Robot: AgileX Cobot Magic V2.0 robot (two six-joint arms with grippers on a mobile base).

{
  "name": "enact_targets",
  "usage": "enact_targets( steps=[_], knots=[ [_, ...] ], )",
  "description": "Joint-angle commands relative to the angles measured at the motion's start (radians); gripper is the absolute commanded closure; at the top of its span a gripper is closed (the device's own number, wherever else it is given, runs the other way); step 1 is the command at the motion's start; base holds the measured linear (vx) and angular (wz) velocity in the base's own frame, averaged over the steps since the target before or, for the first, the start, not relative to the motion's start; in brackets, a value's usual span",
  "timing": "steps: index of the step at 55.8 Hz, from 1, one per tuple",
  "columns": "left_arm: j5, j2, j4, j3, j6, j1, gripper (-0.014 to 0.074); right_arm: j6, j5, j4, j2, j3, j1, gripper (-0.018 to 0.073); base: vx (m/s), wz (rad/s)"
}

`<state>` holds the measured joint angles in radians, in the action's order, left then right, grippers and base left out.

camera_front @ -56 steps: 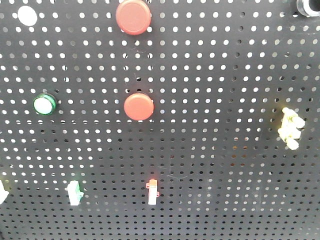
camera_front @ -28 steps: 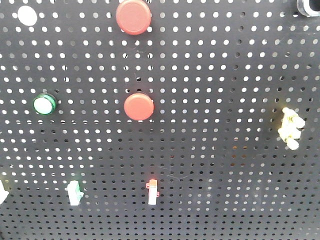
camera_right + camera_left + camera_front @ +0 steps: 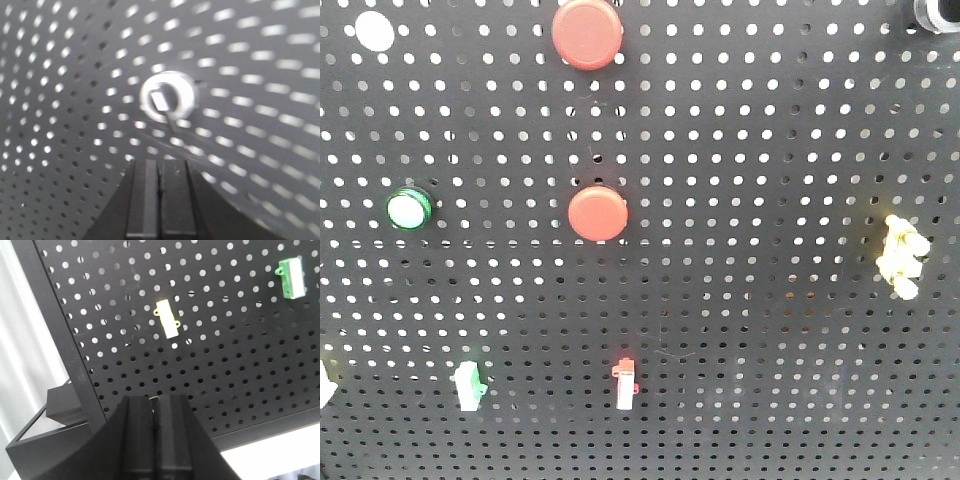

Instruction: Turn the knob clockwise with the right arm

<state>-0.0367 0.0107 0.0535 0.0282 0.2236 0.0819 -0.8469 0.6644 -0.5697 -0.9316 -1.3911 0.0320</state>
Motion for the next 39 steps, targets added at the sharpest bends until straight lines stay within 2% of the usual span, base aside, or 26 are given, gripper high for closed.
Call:
enact_targets(
  steps=[1, 7, 14, 26, 39],
  knots=[
    [-0.077, 0.017, -0.005, 0.033, -0.004, 0.008, 0.0603, -0.095, -0.075, -0.027, -0.004, -0.032, 0.044, 0.0566, 0.0, 0.0],
    [-0.077, 0.017, -0.005, 0.033, -0.004, 0.008, 0.0603, -0.165, -0.078, 0.033, -0.004, -0.035, 0.103, 0.0566, 0.0, 0.0],
    [-0.077, 0.017, -0.005, 0.033, -0.004, 0.008, 0.0603, -0.24, -0.082, 0.185, 0.001, -0.035, 0.169, 0.0566, 0.0, 0.0],
    [-0.077, 0.017, -0.005, 0.033, -0.004, 0.008, 0.0603, -0.243, -0.156, 0.387, 0.001, -0.035, 0.247, 0.0566, 0.0, 0.0],
    [-0.077, 0.017, -0.005, 0.033, -0.004, 0.008, 0.0603, -0.245, -0.245, 0.387, -0.002, -0.035, 0.249, 0.0564, 0.0, 0.0]
  ],
)
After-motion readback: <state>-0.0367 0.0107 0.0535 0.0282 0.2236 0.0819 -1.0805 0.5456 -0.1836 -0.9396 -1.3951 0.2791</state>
